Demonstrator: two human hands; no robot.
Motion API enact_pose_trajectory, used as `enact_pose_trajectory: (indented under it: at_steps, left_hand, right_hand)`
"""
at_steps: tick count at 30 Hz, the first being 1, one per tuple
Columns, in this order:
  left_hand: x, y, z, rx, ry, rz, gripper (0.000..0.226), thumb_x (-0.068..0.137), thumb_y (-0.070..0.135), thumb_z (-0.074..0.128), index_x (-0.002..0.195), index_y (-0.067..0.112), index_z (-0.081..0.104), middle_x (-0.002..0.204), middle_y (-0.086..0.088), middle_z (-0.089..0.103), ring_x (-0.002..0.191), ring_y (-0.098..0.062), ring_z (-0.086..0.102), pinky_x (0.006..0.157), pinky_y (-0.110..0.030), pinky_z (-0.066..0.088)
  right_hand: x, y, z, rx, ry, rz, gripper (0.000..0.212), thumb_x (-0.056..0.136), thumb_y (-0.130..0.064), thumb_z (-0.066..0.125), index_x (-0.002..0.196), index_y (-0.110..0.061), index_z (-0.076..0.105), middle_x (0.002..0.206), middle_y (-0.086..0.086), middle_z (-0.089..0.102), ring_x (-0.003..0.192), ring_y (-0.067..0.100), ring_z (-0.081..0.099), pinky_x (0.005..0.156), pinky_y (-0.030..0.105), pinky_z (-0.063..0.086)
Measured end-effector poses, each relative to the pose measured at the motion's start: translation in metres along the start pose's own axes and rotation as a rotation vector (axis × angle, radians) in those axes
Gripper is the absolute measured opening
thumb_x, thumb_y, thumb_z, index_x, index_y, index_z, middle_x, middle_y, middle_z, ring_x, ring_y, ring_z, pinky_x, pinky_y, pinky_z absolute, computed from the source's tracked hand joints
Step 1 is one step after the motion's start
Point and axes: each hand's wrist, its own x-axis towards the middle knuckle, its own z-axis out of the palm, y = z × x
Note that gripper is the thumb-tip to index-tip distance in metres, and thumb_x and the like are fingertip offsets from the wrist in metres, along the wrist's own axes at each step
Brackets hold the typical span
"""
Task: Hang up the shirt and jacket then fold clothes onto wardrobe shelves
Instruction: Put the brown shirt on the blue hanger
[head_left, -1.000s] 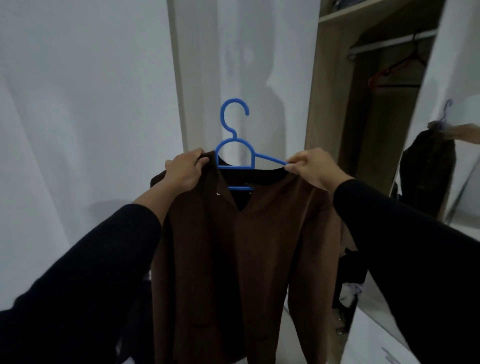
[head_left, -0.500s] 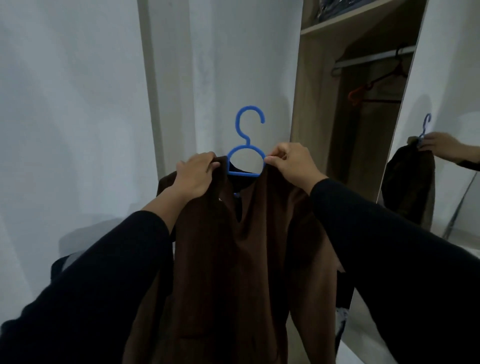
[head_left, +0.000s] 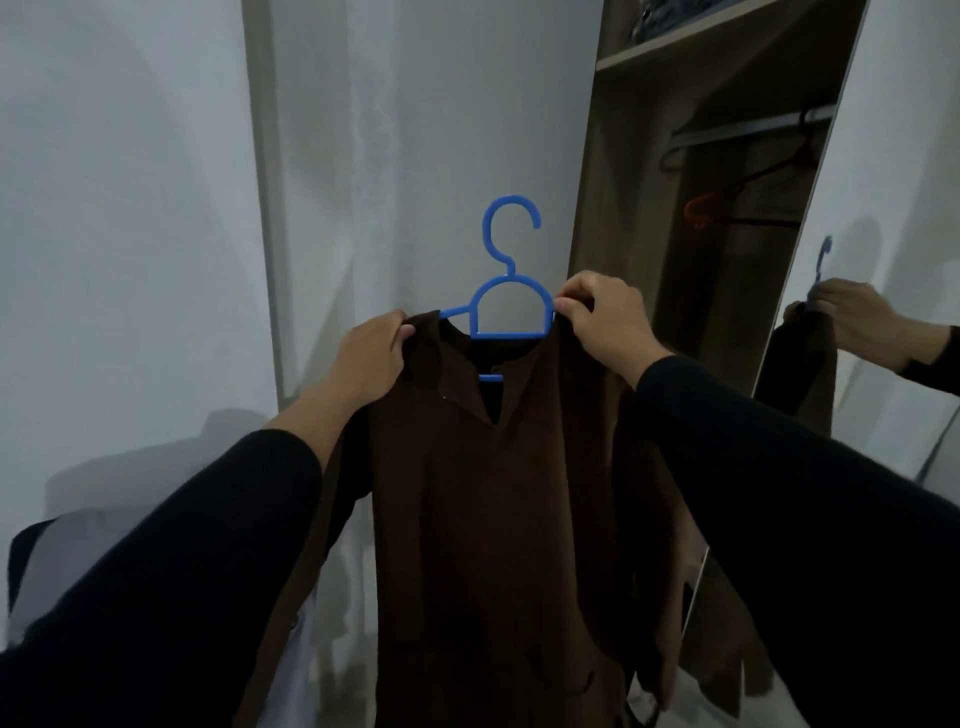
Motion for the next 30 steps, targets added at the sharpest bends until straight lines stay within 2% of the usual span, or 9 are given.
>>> enact_pose_trajectory:
  at_steps: [2,3,5,9,14,18,22,26,30]
  left_hand:
    - [0.014,0.008,0.007,-0.008,0.08,-0.043,0.025,0.101,0.021,0.034,0.087,0.008,0.05,0.075,-0.006,0.052,0.07,-0.024,0.048,0.07,-0.035,0.038]
    - [0.022,0.011,0.01,0.006,0.101,-0.063,0.026,0.102,0.021,0.034,0.088,0.008,0.051,0.077,-0.005,0.053,0.071,-0.024,0.049,0.075,-0.037,0.039]
    - [0.038,0.02,0.017,0.039,0.114,-0.089,0.024,0.102,0.023,0.033,0.088,0.011,0.049,0.078,-0.003,0.05,0.073,-0.022,0.047,0.081,-0.039,0.038]
    - [0.076,0.037,0.037,0.056,0.124,-0.071,0.023,0.101,0.025,0.034,0.083,0.014,0.043,0.076,-0.003,0.048,0.073,-0.022,0.046,0.084,-0.041,0.039]
    - [0.122,0.046,0.064,0.045,0.162,0.041,0.024,0.101,0.026,0.035,0.081,0.014,0.042,0.075,-0.003,0.048,0.071,-0.024,0.049,0.081,-0.042,0.041]
    - [0.166,0.06,0.084,0.073,0.19,0.108,0.025,0.101,0.029,0.034,0.089,0.013,0.05,0.079,-0.003,0.051,0.074,-0.024,0.051,0.084,-0.038,0.037]
    - [0.21,0.061,0.103,0.038,0.229,0.191,0.032,0.101,0.032,0.034,0.098,0.01,0.057,0.089,-0.009,0.063,0.078,-0.028,0.056,0.079,-0.037,0.038]
    - [0.241,0.052,0.117,-0.057,0.194,0.302,0.033,0.1,0.032,0.034,0.11,0.01,0.057,0.097,-0.015,0.064,0.082,-0.031,0.056,0.068,-0.035,0.04]
    - [0.258,0.033,0.13,-0.092,0.069,0.336,0.034,0.099,0.036,0.038,0.116,0.013,0.055,0.103,-0.018,0.064,0.095,-0.037,0.059,0.078,-0.039,0.047]
  right_hand:
    - [0.008,0.008,0.0,-0.133,0.166,0.001,0.024,0.09,-0.034,0.06,0.11,-0.021,0.059,0.11,0.0,0.055,0.104,0.015,0.051,0.088,0.028,0.039]
    - [0.011,0.011,0.0,-0.234,0.265,-0.015,0.027,0.088,-0.038,0.06,0.11,-0.022,0.059,0.112,0.0,0.053,0.107,0.017,0.049,0.091,0.032,0.036]
    - [0.019,0.014,0.002,-0.356,0.394,-0.08,0.026,0.089,-0.04,0.057,0.102,-0.018,0.061,0.107,0.002,0.053,0.104,0.019,0.049,0.085,0.03,0.032]
    - [0.05,0.018,0.021,-0.4,0.317,-0.081,0.032,0.092,-0.043,0.053,0.1,-0.017,0.07,0.105,0.001,0.06,0.103,0.02,0.05,0.085,0.034,0.038]
    - [0.094,0.022,0.042,-0.182,0.28,0.084,0.035,0.091,-0.047,0.053,0.092,-0.019,0.073,0.101,0.0,0.067,0.11,0.022,0.049,0.087,0.036,0.038]
    - [0.143,0.028,0.045,0.043,0.326,0.254,0.035,0.087,-0.045,0.058,0.063,-0.02,0.063,0.086,0.004,0.069,0.1,0.027,0.06,0.091,0.043,0.048]
    - [0.184,0.036,0.044,0.151,0.384,0.344,0.024,0.083,-0.032,0.068,0.076,-0.01,0.072,0.083,0.005,0.071,0.088,0.022,0.066,0.083,0.039,0.054]
    - [0.213,0.041,0.05,0.233,0.477,0.368,0.017,0.084,-0.022,0.067,0.083,-0.006,0.073,0.089,0.01,0.072,0.089,0.023,0.066,0.085,0.039,0.054]
    - [0.235,0.045,0.06,0.229,0.508,0.409,0.017,0.086,-0.017,0.063,0.085,-0.004,0.072,0.092,0.011,0.071,0.089,0.024,0.065,0.081,0.037,0.054]
